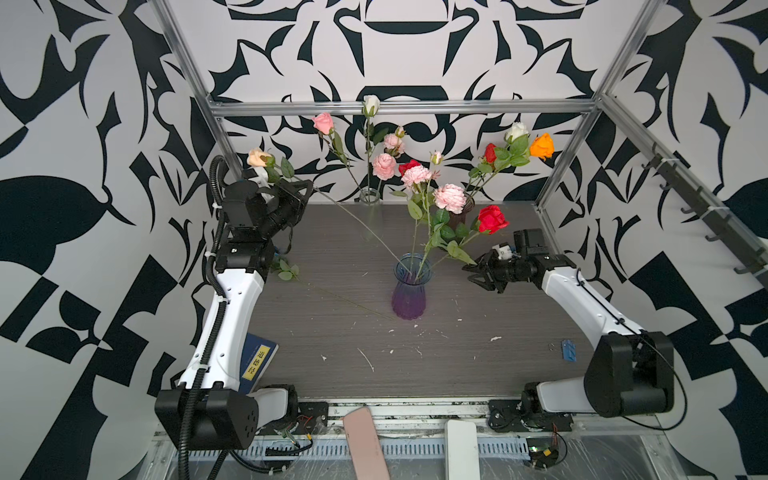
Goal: Arrange the flowers into the vase
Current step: 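Grasp a peach rose stem with the left gripper and lift it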
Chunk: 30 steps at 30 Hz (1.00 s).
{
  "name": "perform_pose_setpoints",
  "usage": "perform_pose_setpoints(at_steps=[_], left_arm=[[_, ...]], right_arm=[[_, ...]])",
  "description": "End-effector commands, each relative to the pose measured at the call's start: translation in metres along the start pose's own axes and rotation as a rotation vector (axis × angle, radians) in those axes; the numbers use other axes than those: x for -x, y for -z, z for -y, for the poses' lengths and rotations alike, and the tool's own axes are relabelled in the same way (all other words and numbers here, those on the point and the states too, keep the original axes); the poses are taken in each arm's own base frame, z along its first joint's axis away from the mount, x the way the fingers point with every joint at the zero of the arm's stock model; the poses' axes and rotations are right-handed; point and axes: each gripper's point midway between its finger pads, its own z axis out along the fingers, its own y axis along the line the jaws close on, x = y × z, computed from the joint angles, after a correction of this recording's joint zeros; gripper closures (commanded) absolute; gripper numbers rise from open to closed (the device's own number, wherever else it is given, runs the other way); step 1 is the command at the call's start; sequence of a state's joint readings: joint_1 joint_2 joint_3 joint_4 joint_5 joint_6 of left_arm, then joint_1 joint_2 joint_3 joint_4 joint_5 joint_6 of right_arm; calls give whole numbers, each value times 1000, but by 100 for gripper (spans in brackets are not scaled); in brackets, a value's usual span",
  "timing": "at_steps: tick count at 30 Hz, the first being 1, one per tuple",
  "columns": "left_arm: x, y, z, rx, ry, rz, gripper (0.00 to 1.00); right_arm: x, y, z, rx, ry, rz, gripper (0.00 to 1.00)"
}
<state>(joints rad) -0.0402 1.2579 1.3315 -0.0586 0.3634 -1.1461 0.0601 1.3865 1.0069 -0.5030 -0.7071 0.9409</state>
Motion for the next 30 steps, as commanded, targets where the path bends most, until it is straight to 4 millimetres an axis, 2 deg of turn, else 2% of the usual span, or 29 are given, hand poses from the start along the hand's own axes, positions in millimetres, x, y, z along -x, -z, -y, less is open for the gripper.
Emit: perform_pose_setpoints(at_steps=[1, 2, 3, 9, 18, 30], left_arm=[[4, -2, 20, -63, -8, 17, 100], [4, -2, 21, -66, -8, 16, 100], [2, -11, 11, -45, -1, 2, 100], [-5, -13, 16, -41, -88, -12, 100], [-39, -16, 35, 5, -376, -88, 100], [-85, -32, 40, 7, -523, -192, 100]], right_arm=[[-1, 9, -14, 46, 42, 17, 61], [-1, 9, -14, 46, 41, 17, 61], [-2, 10, -14, 47, 43, 18, 61], [-3, 10, -12, 49, 42, 17, 61], [-2, 9, -12, 46, 37, 18, 61], [-2, 11, -13, 44, 36, 23, 61]])
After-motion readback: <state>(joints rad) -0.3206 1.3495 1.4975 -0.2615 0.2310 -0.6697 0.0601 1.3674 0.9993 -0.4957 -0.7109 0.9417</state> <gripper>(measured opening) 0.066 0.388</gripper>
